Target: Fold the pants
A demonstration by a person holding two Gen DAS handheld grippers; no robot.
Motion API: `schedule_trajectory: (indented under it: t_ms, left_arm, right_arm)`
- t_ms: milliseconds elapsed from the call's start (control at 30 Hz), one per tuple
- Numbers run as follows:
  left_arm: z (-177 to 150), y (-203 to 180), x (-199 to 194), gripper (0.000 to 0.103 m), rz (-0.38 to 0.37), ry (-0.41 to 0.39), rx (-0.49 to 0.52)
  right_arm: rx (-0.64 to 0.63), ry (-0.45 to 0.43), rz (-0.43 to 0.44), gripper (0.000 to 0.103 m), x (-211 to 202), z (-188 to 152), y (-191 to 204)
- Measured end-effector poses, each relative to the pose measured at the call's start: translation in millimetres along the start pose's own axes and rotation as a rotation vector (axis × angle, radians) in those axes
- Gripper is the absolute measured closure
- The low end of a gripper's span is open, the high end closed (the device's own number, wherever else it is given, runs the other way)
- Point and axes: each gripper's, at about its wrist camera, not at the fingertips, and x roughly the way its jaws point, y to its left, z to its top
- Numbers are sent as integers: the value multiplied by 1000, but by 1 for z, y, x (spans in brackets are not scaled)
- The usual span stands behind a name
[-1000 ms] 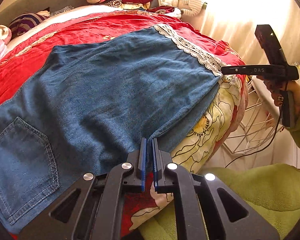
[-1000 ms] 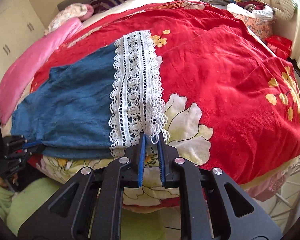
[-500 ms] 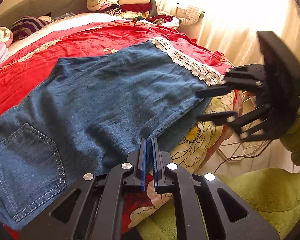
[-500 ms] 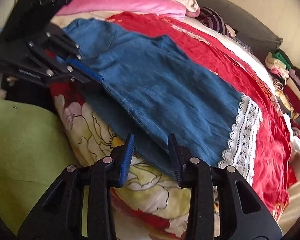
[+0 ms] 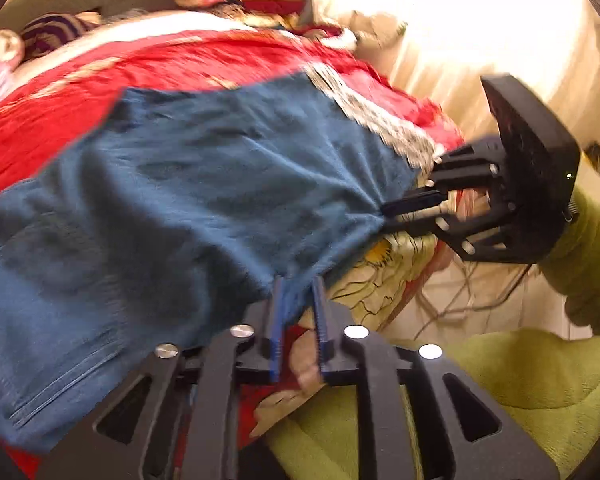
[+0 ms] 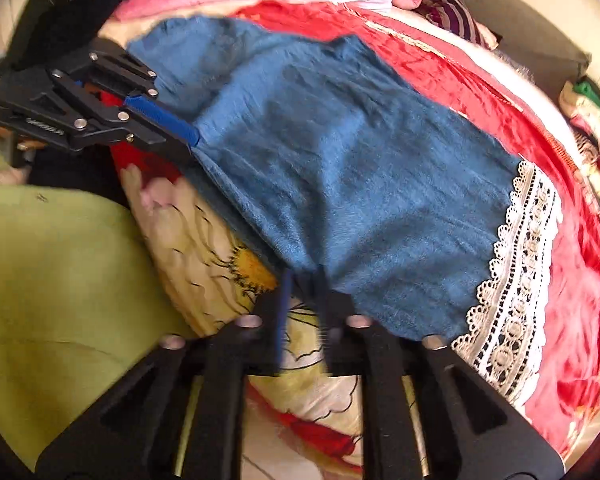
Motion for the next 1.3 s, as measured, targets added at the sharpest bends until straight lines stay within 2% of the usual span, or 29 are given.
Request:
schedule_trajectory:
  t_ms: [33, 67, 100, 133, 167, 200, 233, 267, 300, 367, 467, 500, 533, 567, 633, 733, 767, 867, 933, 1000, 1033, 1100, 1200, 1300]
  left_arm:
    - [-1, 8, -16, 65, 11, -39, -30]
    - [-2, 19, -33, 58, 31, -88, -66]
    - [-3, 28, -46, 47, 58, -126, -97]
    - [-7, 45, -66, 45, 124, -183, -154]
    - [-10, 60, -80, 43, 179, -213, -207]
    - [-16, 81, -94, 32, 263, -237, -290]
    - [-22, 96, -102, 27, 330, -237, -344]
    - [-28, 112, -108, 26, 395, -225, -405]
    - [-32, 121, -110, 26, 411, -215, -436]
    - [-41, 148, -109, 26, 431, -191, -527]
    - [-44, 166, -93, 25, 434, -150, -562]
    - [-43, 170, -86, 36, 416, -151, -575]
    - [-42, 172, -82, 55, 418, -148, -587]
    - [-41, 175, -82, 59, 440, -145, -584]
    - [-41, 181, -94, 64, 440, -194, -595]
    - [-47, 189, -112, 64, 459, -222, -597]
    - [-49, 192, -110, 64, 441, -213, -610]
    - [-51, 193, -92, 60, 456, -134, -588]
    - [-52, 195, -103, 54, 437, -166, -614]
    - [-48, 188, -115, 46, 460, -190, -602]
    - [-41, 178, -126, 43, 490, -210, -566]
    - [-29, 170, -139, 35, 502, -242, -526]
    - [-4, 154, -151, 34, 469, -280, -463]
    - [33, 142, -139, 34, 432, -280, -385]
  right_arm:
    - [8, -30, 11, 76, -11, 0, -3]
    - [19, -70, 14, 76, -22, 1, -8]
    - [47, -112, 11, 72, -32, 3, -15]
    - [83, -143, 2, 64, -38, 4, -24]
    - [129, -169, -11, 62, -43, 5, -35]
    - [180, -190, -22, 61, -45, 6, -46]
    - [238, -202, -33, 61, -46, 6, -58]
    - [283, -205, -49, 61, -45, 7, -69]
    - [311, -203, -65, 61, -43, 7, -77]
    - [341, -192, -83, 61, -36, 9, -85]
    - [396, -154, -93, 59, -19, 8, -95]
    - [410, -139, -97, 59, -16, 4, -97]
    - [427, -104, -103, 58, -8, 1, -100]
    - [435, -83, -105, 58, -1, 0, -102]
    - [444, -40, -122, 58, 7, -7, -101]
    - [452, -47, -114, 58, 6, -14, -99]
    - [456, -50, -113, 58, 6, -15, -99]
    - [451, -43, -113, 55, 10, -16, -101]
    - [451, -46, -101, 53, 9, -15, -103]
    - [466, -66, -84, 53, 1, -16, -104]
    - [478, -81, -73, 53, -2, -14, -105]
    - [503, -129, -64, 53, -14, -11, -112]
    - [528, -189, -104, 49, -30, -3, -128]
    - [561, -216, -123, 49, -35, 6, -149]
